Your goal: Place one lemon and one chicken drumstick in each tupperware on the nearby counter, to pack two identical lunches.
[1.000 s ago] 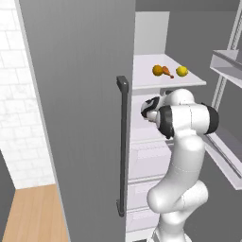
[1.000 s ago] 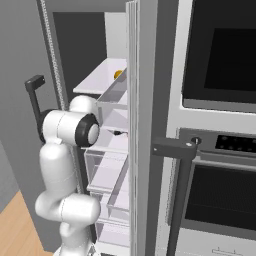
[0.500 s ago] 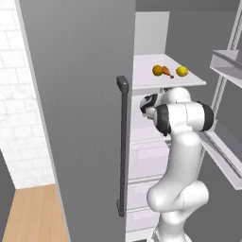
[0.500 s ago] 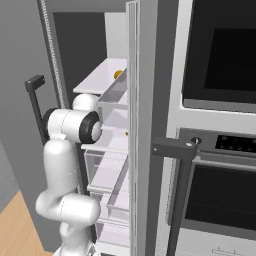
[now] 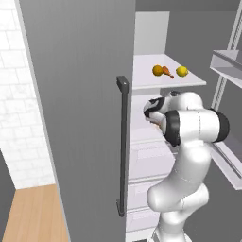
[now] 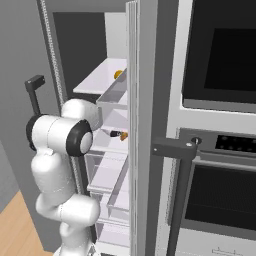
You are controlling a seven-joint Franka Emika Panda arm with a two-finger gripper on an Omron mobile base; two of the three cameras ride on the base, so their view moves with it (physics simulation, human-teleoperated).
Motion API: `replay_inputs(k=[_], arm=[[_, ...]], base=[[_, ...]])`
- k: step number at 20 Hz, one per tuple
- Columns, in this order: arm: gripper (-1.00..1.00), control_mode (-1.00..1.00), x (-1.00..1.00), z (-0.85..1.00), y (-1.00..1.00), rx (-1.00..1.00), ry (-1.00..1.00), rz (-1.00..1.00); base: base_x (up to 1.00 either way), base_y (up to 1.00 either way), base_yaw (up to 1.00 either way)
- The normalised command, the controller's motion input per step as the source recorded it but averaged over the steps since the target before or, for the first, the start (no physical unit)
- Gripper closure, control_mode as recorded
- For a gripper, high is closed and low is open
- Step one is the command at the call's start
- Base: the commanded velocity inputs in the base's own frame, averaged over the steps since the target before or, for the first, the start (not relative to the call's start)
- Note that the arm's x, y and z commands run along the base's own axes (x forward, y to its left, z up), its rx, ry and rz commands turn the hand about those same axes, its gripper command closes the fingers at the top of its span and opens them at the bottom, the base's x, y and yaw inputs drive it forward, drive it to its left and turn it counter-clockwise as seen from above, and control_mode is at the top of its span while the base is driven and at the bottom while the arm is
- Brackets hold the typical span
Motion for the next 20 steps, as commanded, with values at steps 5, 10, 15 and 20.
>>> replay_inputs(k=[5, 10, 15, 20], arm=[[1.00, -1.00, -1.00, 1.00, 0.04, 0.08, -0.23, -0.11], [1.00, -1.00, -1.00, 1.00, 0.00, 0.01, 0.08, -0.17], [1.00, -1.00, -1.00, 1.00, 0.31, -0.07, 0.31, -0.02], [1.00, -1.00, -1.00, 0.82, 0.41, -0.08, 0.28, 0.00]], base=[[0.00, 0.00, 0.00], [0.00, 0.00, 0.00], [0.00, 0.00, 0.00], [0.00, 0.00, 0.00]])
